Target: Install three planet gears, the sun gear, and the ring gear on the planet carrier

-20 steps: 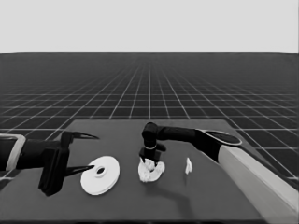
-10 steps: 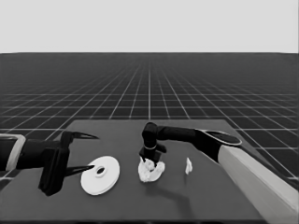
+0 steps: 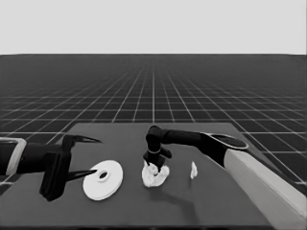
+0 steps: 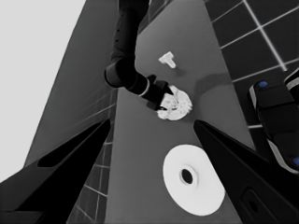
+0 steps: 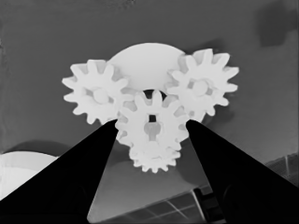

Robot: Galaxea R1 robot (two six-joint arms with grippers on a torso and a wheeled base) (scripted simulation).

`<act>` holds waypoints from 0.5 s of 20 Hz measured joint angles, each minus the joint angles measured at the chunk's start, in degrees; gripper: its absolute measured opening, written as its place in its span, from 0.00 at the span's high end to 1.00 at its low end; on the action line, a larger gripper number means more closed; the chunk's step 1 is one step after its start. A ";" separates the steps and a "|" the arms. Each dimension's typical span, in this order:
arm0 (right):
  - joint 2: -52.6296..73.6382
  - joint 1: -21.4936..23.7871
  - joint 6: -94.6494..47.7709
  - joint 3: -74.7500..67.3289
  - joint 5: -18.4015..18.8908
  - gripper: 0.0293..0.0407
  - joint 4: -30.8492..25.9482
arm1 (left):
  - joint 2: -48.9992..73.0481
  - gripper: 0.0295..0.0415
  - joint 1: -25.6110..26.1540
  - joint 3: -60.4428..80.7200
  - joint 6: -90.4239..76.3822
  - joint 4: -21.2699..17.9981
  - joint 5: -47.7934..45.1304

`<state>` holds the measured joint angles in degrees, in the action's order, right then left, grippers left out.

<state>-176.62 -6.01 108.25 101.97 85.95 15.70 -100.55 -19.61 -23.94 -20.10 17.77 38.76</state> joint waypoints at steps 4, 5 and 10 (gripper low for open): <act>0.00 0.01 2.40 0.00 0.00 0.86 0.00 | 0.00 0.25 0.00 0.00 0.00 0.00 0.00; -0.01 0.01 3.00 0.00 0.00 0.86 0.00 | 0.00 0.25 0.00 0.00 0.00 0.00 0.00; -0.02 0.01 6.00 0.00 -0.01 0.86 0.00 | 0.00 0.25 0.00 0.00 0.00 0.00 0.00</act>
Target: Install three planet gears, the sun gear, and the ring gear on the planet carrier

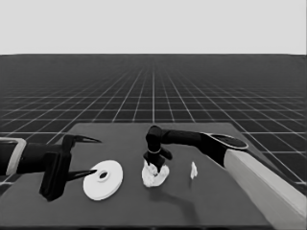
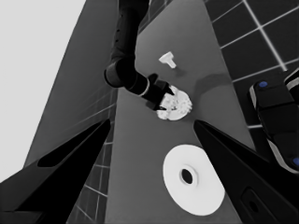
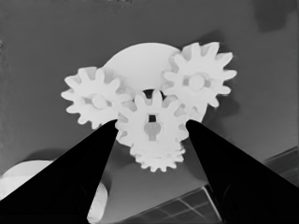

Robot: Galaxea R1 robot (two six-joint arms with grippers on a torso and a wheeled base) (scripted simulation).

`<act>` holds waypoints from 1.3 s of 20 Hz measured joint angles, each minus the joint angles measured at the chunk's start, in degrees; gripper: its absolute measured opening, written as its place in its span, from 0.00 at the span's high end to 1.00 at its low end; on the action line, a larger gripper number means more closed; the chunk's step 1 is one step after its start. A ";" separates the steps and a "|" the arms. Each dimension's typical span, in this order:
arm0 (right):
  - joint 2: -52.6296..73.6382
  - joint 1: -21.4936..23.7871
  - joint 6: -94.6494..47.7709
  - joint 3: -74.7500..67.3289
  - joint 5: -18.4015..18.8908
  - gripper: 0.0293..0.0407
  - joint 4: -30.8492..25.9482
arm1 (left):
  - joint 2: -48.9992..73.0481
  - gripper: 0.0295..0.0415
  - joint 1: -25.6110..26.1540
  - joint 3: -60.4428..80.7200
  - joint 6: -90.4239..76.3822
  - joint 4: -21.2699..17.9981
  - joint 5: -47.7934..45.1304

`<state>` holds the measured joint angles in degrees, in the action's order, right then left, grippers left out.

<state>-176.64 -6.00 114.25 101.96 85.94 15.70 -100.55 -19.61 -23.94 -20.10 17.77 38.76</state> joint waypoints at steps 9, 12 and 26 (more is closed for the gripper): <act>0.01 0.00 5.40 0.01 0.00 0.86 0.01 | 0.00 0.25 0.00 0.00 0.00 0.00 0.00; 0.02 -0.01 7.20 0.01 0.00 0.86 0.01 | 0.00 0.25 0.00 0.00 0.00 0.00 0.00; 0.03 -0.09 15.60 0.03 0.00 0.86 0.02 | 0.00 0.25 0.00 0.00 0.00 0.00 0.00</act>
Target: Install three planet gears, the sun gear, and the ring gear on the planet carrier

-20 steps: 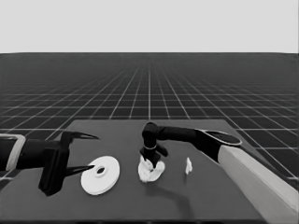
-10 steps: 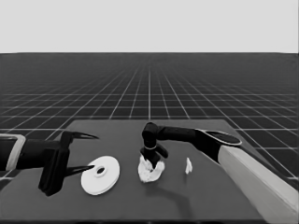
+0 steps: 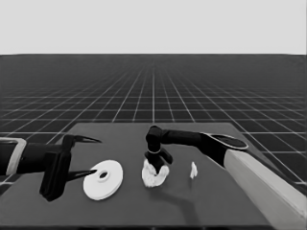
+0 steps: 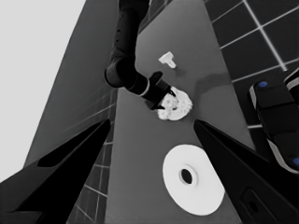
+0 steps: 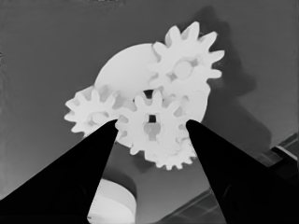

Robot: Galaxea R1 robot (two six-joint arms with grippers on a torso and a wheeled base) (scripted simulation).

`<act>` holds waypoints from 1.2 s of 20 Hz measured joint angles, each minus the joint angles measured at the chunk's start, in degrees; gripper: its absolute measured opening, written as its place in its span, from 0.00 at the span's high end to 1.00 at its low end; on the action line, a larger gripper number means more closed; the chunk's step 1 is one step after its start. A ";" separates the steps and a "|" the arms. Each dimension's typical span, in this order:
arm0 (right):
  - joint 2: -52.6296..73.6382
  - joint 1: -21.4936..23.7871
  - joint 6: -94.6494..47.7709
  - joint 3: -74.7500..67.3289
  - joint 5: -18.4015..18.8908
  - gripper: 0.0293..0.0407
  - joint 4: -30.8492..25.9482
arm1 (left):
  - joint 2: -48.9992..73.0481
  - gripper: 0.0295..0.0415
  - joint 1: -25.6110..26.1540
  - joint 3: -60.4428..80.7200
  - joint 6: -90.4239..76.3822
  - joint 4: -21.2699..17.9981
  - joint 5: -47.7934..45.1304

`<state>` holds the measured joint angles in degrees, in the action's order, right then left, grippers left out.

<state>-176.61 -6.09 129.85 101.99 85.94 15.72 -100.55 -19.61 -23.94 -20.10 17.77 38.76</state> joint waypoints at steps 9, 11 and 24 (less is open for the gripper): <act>0.01 0.00 5.16 0.01 0.00 0.60 0.00 | 0.00 0.25 0.00 0.00 0.00 0.00 0.00; 0.00 -0.01 5.49 0.01 0.00 0.24 0.00 | 0.00 0.25 0.00 0.00 0.00 0.00 0.00; 0.92 7.53 -49.26 -4.09 2.25 0.19 -6.27 | 0.00 0.25 0.00 0.00 0.00 0.00 0.00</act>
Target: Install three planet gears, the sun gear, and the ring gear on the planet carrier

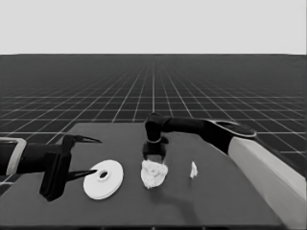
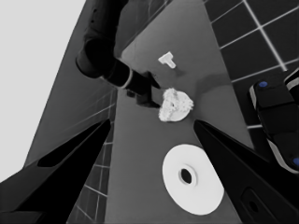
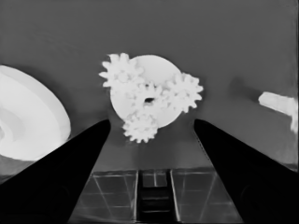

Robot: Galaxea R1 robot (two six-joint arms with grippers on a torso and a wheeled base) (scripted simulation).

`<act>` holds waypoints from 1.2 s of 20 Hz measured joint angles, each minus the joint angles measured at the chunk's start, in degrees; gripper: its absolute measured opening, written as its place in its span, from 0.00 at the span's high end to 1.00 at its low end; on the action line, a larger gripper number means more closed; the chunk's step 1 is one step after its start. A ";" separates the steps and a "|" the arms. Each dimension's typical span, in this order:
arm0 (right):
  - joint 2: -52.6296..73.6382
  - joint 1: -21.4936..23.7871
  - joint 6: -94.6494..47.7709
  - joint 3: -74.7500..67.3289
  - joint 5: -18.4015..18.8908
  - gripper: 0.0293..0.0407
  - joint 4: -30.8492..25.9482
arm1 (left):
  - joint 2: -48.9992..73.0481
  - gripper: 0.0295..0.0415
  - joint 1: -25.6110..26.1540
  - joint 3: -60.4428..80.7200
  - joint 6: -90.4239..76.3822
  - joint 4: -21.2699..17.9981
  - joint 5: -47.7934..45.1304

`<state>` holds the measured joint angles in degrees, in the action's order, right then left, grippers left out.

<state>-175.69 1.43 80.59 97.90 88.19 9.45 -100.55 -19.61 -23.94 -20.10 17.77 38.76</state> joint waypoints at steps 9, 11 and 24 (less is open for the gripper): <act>68.40 -20.38 -58.12 -69.79 -19.08 0.19 28.30 | 0.00 0.25 0.00 0.00 0.00 0.00 0.00; 72.74 -21.32 -60.98 -73.71 -20.06 0.19 29.75 | 0.00 0.25 0.00 0.00 0.00 0.00 0.00; 74.89 -21.75 -62.49 -75.73 -20.58 0.19 30.52 | -33.04 0.25 16.11 -43.89 84.96 -11.04 48.27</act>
<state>-100.80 -20.32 18.10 22.16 67.61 39.97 -133.59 -3.50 -67.82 64.86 6.73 87.03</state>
